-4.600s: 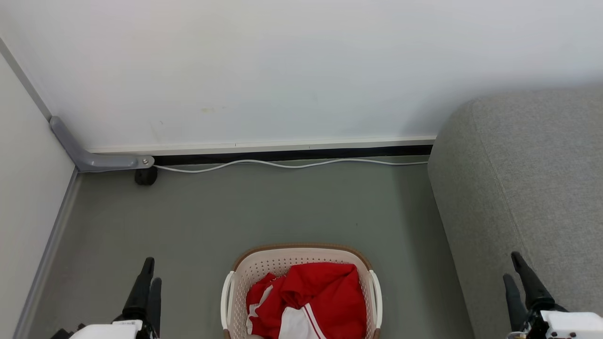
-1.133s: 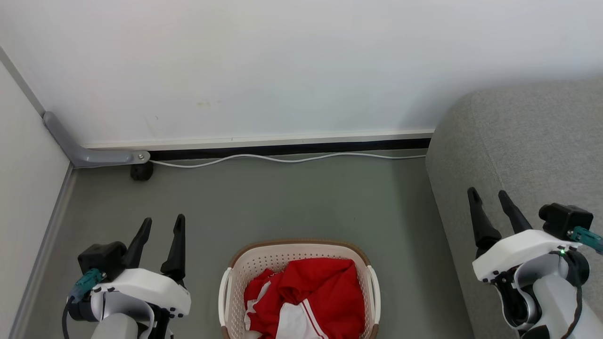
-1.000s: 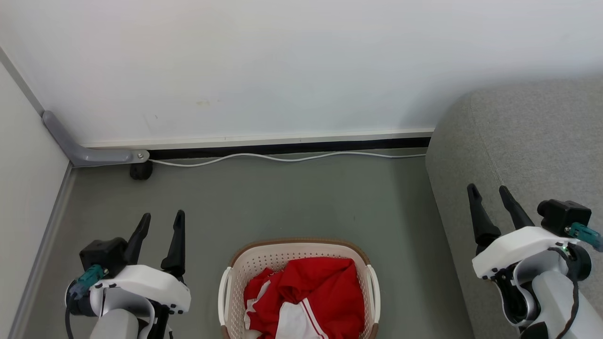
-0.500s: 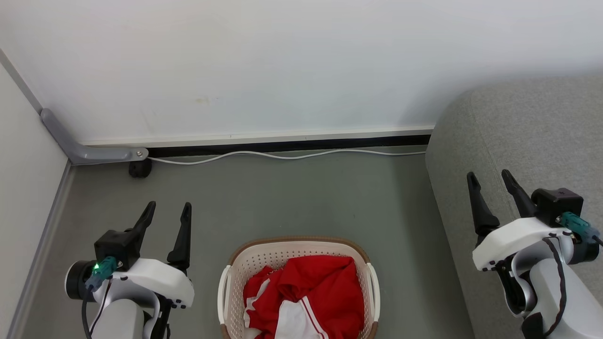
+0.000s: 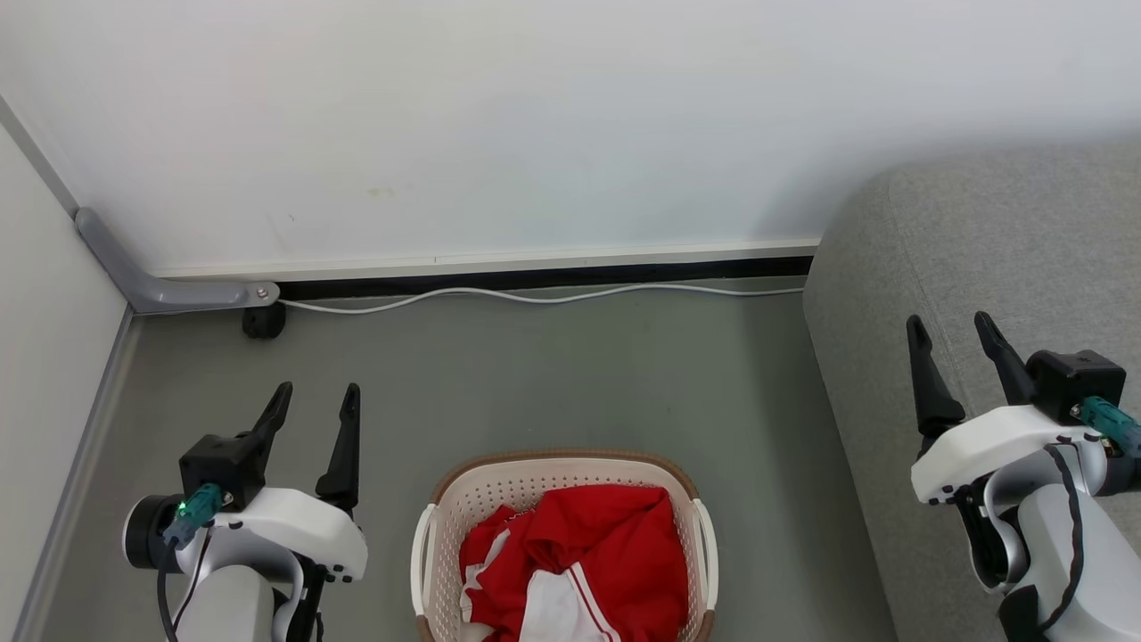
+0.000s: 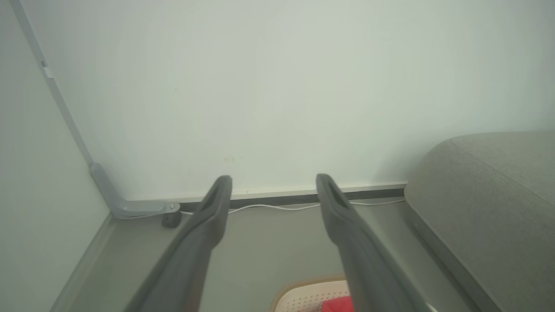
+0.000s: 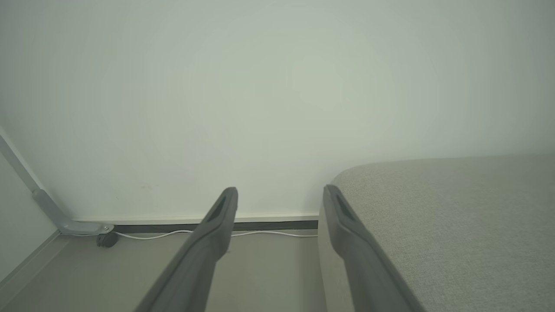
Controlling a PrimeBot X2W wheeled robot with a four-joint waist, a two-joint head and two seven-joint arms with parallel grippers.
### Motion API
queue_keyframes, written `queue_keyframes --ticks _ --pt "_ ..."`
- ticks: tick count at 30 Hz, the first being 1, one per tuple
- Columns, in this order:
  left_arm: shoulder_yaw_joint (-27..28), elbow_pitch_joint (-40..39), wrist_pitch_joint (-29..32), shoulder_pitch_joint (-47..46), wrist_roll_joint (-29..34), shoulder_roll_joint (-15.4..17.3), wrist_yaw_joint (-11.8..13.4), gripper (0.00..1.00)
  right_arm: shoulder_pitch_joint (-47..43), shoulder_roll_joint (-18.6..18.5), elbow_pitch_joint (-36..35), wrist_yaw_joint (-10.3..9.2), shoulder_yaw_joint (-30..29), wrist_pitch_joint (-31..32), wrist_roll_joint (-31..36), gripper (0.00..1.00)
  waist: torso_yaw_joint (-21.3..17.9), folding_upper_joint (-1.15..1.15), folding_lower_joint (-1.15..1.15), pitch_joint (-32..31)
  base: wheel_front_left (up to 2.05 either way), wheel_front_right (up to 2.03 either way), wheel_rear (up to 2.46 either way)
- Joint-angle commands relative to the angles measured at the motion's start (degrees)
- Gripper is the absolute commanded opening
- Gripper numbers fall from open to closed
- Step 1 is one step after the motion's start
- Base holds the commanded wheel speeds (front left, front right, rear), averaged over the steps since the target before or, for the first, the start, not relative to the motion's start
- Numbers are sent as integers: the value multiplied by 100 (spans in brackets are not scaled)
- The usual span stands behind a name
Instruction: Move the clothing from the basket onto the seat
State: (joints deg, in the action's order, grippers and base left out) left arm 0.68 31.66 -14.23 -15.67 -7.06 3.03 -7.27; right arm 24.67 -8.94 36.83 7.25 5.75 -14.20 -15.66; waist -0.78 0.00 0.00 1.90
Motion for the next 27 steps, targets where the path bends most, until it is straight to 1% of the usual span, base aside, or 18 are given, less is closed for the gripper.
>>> queue_keyframes --ticks 1,8,13,17,27 --pt "180 -117 -77 -219 11 97 -22 100 79 16 -150 24 77 -80 68 100 -2 0 0 -8 0 0 0" --pt "154 -84 -77 -218 -31 74 -22 100 98 37 -185 24 62 -80 95 100 1 0 0 10 0 0 0" --pt "38 -99 -77 -259 -125 52 -22 100 157 53 -365 24 28 -80 110 100 24 0 0 218 0 0 0" --pt "-59 -93 -77 -318 -245 24 -22 100 262 56 -623 24 -57 -80 161 100 58 0 0 563 0 0 0" --pt "-198 -14 -77 -643 -530 -12 -22 100 636 40 -1433 24 -230 -80 320 100 82 0 0 1697 0 0 0"
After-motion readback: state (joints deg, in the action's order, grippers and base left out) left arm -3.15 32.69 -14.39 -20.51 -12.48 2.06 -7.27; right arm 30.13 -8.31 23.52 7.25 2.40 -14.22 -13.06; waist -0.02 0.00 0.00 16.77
